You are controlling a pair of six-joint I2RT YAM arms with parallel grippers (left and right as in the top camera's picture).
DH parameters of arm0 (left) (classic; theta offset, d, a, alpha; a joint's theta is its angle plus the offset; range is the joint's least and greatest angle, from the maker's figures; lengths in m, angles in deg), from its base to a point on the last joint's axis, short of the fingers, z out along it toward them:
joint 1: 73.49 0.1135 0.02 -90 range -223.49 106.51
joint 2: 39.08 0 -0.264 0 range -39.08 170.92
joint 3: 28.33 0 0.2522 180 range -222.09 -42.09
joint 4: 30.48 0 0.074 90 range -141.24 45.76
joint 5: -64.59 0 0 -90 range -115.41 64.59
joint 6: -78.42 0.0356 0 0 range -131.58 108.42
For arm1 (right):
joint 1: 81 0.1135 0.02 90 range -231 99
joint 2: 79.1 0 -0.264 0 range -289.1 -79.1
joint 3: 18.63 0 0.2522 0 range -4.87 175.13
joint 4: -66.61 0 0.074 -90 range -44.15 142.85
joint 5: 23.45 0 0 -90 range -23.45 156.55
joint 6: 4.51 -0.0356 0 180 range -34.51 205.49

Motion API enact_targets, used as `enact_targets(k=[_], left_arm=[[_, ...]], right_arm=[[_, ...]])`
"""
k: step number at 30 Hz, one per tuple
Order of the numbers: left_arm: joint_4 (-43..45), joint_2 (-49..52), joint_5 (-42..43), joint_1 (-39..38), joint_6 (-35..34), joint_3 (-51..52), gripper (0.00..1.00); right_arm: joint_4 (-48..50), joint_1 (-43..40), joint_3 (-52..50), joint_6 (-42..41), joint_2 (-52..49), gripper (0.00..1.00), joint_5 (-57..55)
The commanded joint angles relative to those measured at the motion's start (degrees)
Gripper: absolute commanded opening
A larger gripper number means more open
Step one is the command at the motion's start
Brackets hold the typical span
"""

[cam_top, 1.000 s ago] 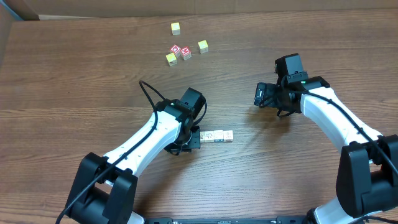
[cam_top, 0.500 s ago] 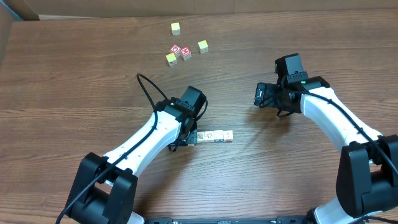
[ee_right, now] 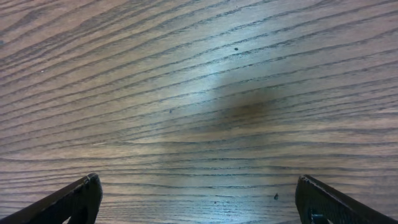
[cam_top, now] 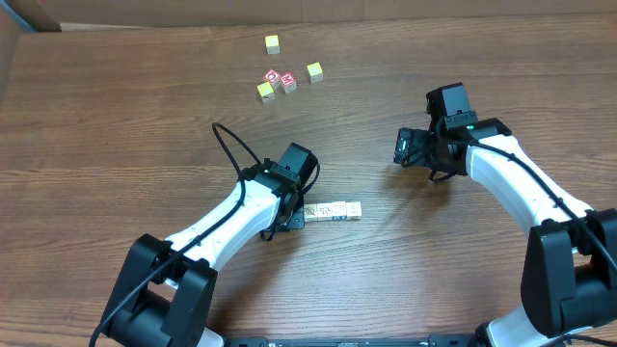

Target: Flip 5 blocks

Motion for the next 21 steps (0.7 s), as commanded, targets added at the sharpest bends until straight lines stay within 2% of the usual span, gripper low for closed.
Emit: enact_targets(k=[1, 21], left_arm=[[0.17, 0.31, 1.01, -0.26, 0.33, 0.57, 0.06], [0.00, 0.31, 3.82, -0.26, 0.35, 0.57, 0.05]], right_arm=[[0.15, 0.04, 0.83, 0.46, 0.42, 1.00, -0.52], [0.15, 0.04, 0.83, 0.46, 0.39, 1.00, -0.55]])
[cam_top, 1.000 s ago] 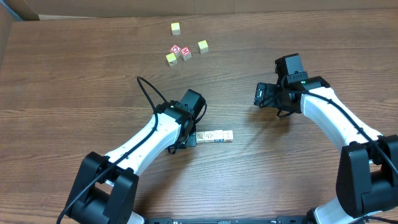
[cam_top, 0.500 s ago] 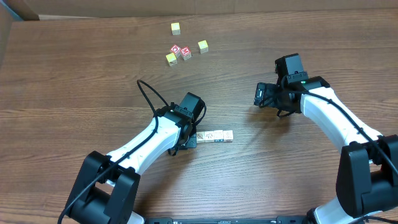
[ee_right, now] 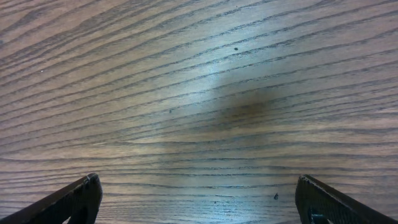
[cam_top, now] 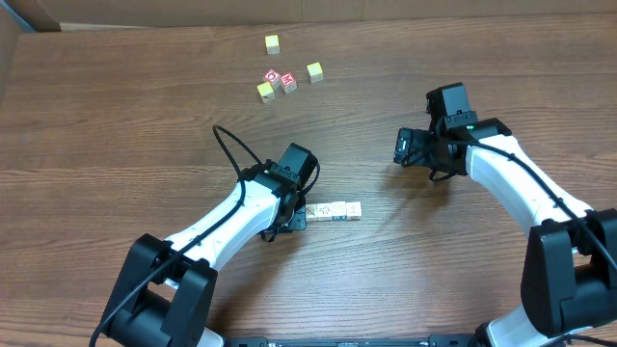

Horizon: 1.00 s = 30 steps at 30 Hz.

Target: Flip 5 blocks

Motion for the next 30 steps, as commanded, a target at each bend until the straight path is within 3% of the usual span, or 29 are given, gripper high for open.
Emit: enact_targets(k=[1, 21, 30], left_arm=[[-0.02, 0.31, 1.18, -0.26, 0.33, 0.46, 0.05], [-0.44, 0.22, 1.70, -0.26, 0.35, 0.07, 0.04], [-8.50, -0.26, 2.82, -0.26, 0.07, -5.90, 0.04]], right_arm=[[0.15, 0.04, 0.83, 0.42, 0.42, 1.00, -0.55], [0.15, 0.04, 0.83, 0.42, 0.39, 1.00, -0.55], [0.17, 0.04, 0.83, 0.42, 0.42, 1.00, -0.55]])
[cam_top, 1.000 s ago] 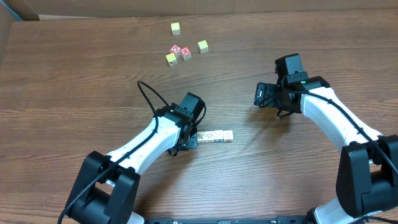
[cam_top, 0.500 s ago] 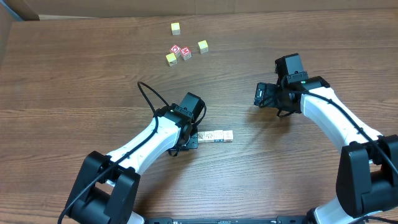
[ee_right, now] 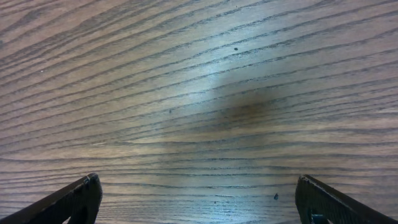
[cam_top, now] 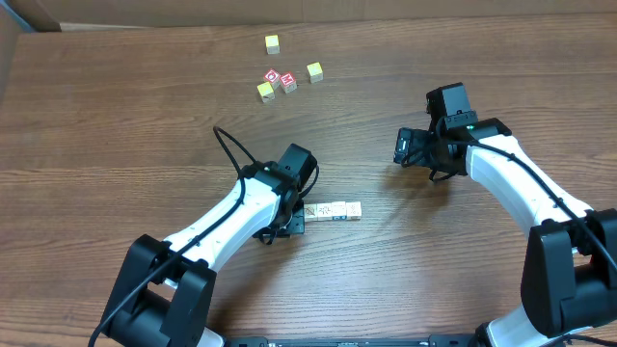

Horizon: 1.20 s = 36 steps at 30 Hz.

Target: Flip 5 blocks

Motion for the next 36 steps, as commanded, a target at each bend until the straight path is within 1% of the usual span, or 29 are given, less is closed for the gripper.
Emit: enact_targets(k=[1, 4, 6, 15, 21, 36], left_arm=[[-1.81, -0.26, 2.97, -0.26, 0.07, -3.50, 0.04], [-1.92, -0.09, 9.62, -0.42, 0.07, -3.32, 0.04], [-1.14, -0.09, 11.96, -0.85, 0.07, -2.80, 0.04], [2.29, -0.09, 11.06, -1.66, -3.39, 1.14, 0.04], [3.87, -0.09, 6.23, -1.07, -5.22, 1.97, 0.04], [7.17, 0.24, 6.21, -0.96, -5.01, 2.01, 0.04]], right_arm=[[0.17, 0.04, 0.83, 0.42, 0.42, 1.00, -0.55], [0.17, 0.04, 0.83, 0.42, 0.39, 1.00, -0.57], [0.17, 0.04, 0.83, 0.42, 0.42, 1.00, -0.57], [0.17, 0.04, 0.83, 0.42, 0.42, 1.00, -0.55], [0.17, 0.04, 0.83, 0.42, 0.42, 1.00, -0.55], [0.17, 0.04, 0.83, 0.42, 0.42, 1.00, -0.57]])
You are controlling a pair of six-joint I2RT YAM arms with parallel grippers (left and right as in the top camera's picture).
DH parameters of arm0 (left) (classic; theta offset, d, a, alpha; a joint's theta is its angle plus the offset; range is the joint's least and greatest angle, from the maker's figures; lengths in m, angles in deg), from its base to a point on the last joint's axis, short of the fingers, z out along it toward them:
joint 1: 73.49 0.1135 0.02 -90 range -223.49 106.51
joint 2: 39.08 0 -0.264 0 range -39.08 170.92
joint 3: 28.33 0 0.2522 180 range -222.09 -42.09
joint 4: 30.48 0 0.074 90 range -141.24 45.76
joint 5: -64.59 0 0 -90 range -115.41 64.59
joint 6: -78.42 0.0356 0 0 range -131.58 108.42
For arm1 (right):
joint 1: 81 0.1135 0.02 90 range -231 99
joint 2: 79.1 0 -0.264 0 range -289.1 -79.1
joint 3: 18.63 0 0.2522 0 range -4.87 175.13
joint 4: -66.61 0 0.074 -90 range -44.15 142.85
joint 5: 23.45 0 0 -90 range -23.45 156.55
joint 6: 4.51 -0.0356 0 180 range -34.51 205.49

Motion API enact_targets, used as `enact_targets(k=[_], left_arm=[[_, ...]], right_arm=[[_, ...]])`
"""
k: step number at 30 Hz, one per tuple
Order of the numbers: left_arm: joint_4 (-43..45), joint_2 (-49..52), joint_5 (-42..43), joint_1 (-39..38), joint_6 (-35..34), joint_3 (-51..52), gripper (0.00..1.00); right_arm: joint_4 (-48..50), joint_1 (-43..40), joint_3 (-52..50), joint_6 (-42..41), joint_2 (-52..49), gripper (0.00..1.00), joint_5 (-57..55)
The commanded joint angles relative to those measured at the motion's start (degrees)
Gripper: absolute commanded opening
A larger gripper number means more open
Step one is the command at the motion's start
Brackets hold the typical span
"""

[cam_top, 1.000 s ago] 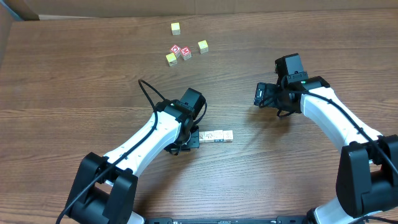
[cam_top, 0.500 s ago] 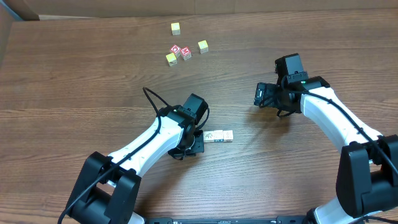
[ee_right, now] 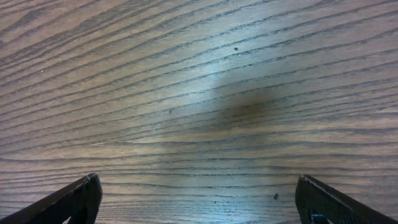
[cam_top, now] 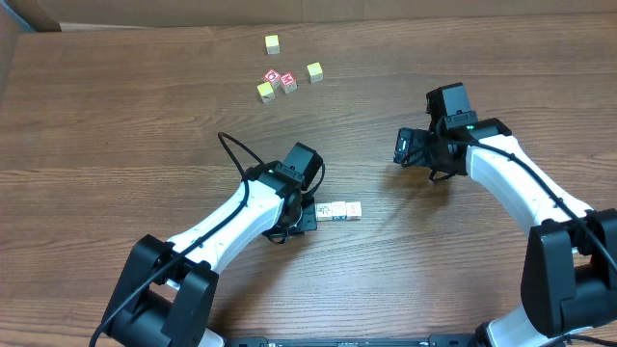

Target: Flip 5 blocks

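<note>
A short row of pale wooden blocks [cam_top: 339, 210] lies on the table's middle; two of them show. My left gripper [cam_top: 302, 216] is down at the row's left end and covers whatever lies there; the overhead view does not show how its jaws stand. Several more blocks, yellow-green and red-and-white, lie in a loose cluster [cam_top: 286, 77] at the back. My right gripper [cam_top: 403, 147] hovers right of centre, away from all blocks. In the right wrist view the right gripper [ee_right: 198, 183] is open over bare wood, with nothing between its fingertips [ee_right: 81, 196].
The brown wooden table [cam_top: 116, 145] carries everything. A single yellow-green block [cam_top: 273, 43] sits apart at the far back. The left arm's black cable [cam_top: 236, 154] loops over the table left of the row.
My left gripper has shifted slightly right, onto the row's left end. The leftmost block that showed before is now hidden under it. The right arm has not moved.
My left gripper stood at the left end of a row of three pale blocks through every earlier moment, shifting only slightly. Now it has moved right and only two blocks show. The right gripper stayed open over bare wood throughout.
</note>
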Motion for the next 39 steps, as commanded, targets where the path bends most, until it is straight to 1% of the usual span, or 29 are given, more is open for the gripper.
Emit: enact_targets(k=[1, 11, 14, 18, 22, 27, 34, 39], left_arm=[[0.39, 0.24, -0.90, 0.37, -0.50, 0.59, 0.04], [0.35, 0.24, -0.83, 0.37, -0.24, 0.59, 0.04], [-0.68, 0.17, -0.72, 0.39, 0.90, 0.09, 0.04], [-6.21, 0.15, -1.31, 1.07, 3.08, -4.63, 0.04], [-12.33, 0.02, -2.93, 1.79, 4.20, -11.91, 0.04], [-15.63, 0.02, -4.87, 2.89, 4.20, -17.92, 0.04], [-18.34, 0.09, -2.29, 4.24, 4.13, -17.40, 0.04], [-18.01, 0.15, 1.29, 3.54, 4.13, -13.94, 0.04]], right_arm=[[0.15, 0.04, 0.83, 0.42, 0.42, 1.00, -0.52], [0.15, 0.04, 0.83, 0.42, 0.42, 1.00, -0.52], [0.15, 0.04, 0.83, 0.42, 0.42, 1.00, -0.55], [0.15, 0.04, 0.83, 0.42, 0.42, 1.00, -0.55], [0.13, 0.04, 0.83, 0.42, 0.42, 1.00, -0.52], [0.15, 0.04, 0.83, 0.42, 0.42, 1.00, -0.52], [0.15, 0.04, 0.83, 0.42, 0.42, 1.00, -0.52], [0.13, 0.04, 0.83, 0.42, 0.42, 1.00, -0.55]])
